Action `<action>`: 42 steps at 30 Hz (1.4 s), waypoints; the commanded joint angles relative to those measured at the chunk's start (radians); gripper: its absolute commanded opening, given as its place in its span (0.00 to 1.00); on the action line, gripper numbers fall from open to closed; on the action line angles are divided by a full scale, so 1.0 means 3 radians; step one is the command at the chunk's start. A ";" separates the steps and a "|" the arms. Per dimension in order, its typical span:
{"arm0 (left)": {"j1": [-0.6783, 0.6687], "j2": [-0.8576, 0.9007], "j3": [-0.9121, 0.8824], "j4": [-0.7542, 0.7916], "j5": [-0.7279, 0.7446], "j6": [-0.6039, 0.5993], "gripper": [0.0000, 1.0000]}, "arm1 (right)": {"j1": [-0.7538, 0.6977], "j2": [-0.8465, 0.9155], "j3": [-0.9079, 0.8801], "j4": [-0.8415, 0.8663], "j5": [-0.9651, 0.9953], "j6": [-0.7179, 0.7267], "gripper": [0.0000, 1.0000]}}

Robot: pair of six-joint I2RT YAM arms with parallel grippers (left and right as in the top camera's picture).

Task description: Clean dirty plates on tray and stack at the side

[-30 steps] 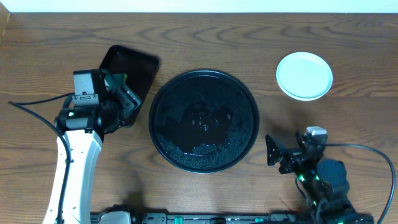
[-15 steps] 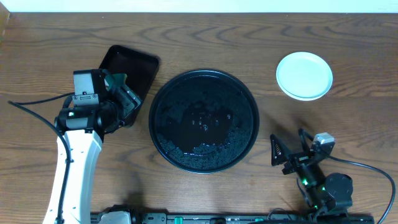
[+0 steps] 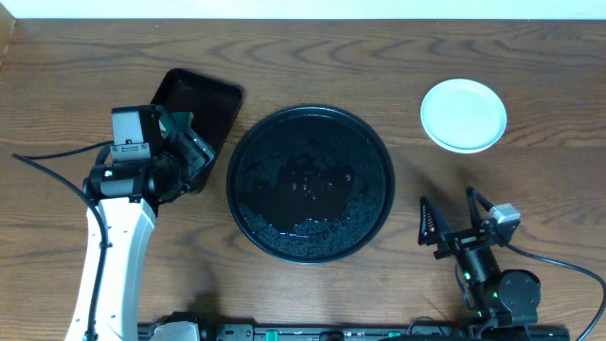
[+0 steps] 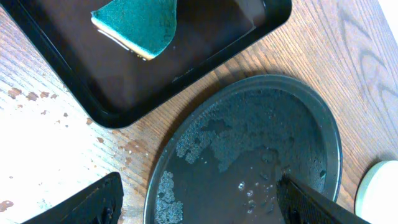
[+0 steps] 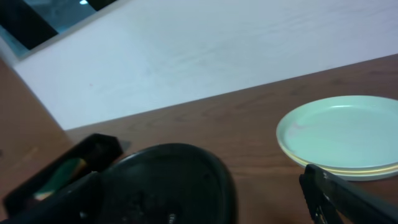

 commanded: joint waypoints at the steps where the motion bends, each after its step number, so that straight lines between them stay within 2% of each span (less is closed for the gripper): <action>1: 0.0003 0.0004 -0.0018 -0.0010 0.0017 -0.0004 0.80 | -0.0047 -0.0058 -0.0014 -0.0094 0.0150 -0.0357 0.99; 4: 0.0003 0.0004 -0.0018 -0.0010 0.0017 -0.0004 0.80 | -0.0048 -0.0078 -0.0014 -0.0278 0.0365 -0.0515 0.99; 10: 0.0003 0.0004 -0.0018 -0.0010 0.0017 -0.0004 0.80 | -0.0079 -0.0078 -0.0014 -0.0289 0.0482 -0.0851 0.99; 29: 0.0003 0.0004 -0.0018 -0.0010 0.0017 -0.0004 0.80 | -0.0521 -0.0078 -0.0014 -0.0313 0.0640 -0.0919 0.99; 35: 0.0003 0.0004 -0.0018 -0.0010 0.0017 -0.0004 0.80 | -0.0552 -0.0078 -0.0014 -0.0314 0.0640 -0.1209 0.99; 42: 0.0003 0.0004 -0.0018 -0.0010 0.0017 -0.0004 0.80 | -0.0554 -0.0078 -0.0014 -0.0314 0.0600 -0.1155 0.99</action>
